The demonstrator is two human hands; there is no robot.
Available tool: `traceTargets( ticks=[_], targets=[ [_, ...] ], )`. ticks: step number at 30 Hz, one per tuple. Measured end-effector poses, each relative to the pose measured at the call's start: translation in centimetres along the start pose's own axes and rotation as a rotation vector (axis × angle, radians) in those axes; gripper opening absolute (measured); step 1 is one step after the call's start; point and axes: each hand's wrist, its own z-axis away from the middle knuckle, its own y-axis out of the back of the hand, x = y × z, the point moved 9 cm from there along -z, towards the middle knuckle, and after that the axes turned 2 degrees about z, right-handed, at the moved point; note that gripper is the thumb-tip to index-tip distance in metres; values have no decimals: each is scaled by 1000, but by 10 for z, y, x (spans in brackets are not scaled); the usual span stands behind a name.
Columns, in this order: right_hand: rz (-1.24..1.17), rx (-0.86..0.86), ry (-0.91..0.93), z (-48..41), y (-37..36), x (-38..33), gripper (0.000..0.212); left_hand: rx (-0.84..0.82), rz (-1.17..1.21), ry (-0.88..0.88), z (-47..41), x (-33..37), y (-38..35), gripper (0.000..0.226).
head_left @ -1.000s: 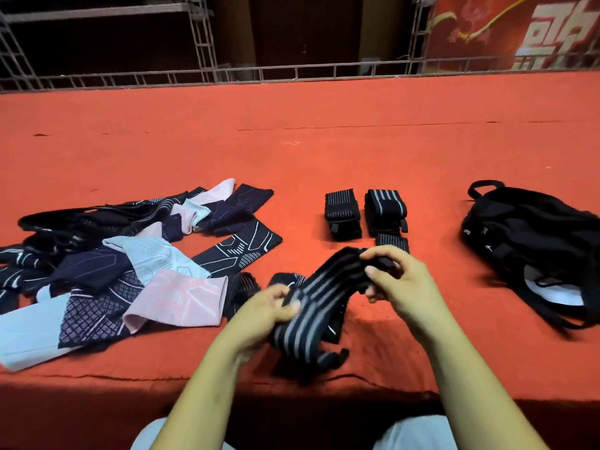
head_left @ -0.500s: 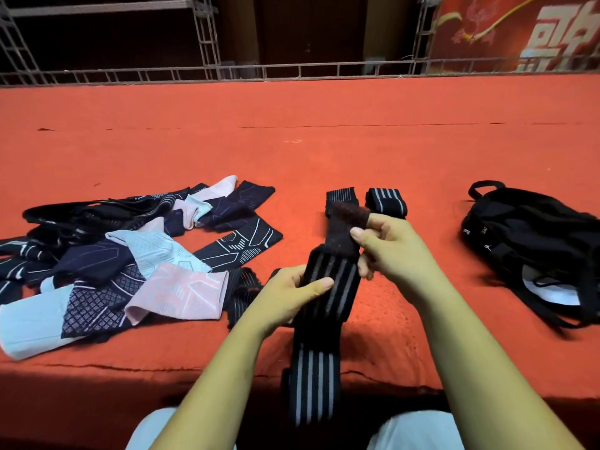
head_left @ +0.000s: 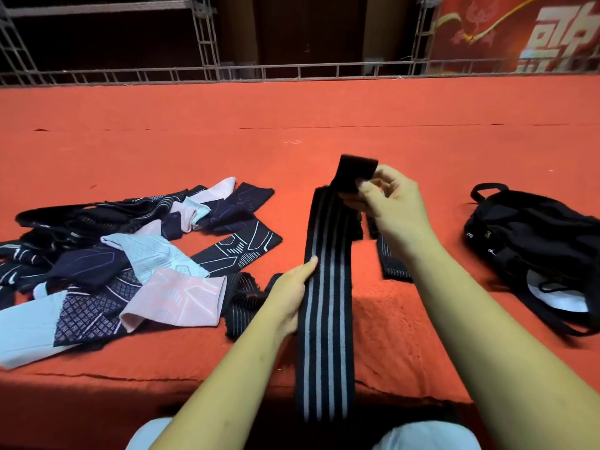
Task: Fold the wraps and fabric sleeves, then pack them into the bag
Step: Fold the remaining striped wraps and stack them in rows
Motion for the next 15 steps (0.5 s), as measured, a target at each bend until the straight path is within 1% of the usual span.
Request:
traceTargets(
  ticks=[2,4,7,9,11,15],
  targets=[
    [78,-48,-13,13,-6,20,20,53,58,28,-5,-9,3,54],
    [161,-106,-50,31,-12,47,18,55,151,54,-12,-22,4,56],
    [230,-144,-92,63,-17,85,19,76,255,65,-18,-37,6,43],
    [359,-180,-48,83,-19,108,22,95,289,75,-24,-49,11,38],
    [485,-223,-4,99,-20,128,26,103,320,111,-25,-60,15,42],
    [506,-260,-8,121,-23,146,29,93,360,116,-28,-68,20,46]
  ],
)
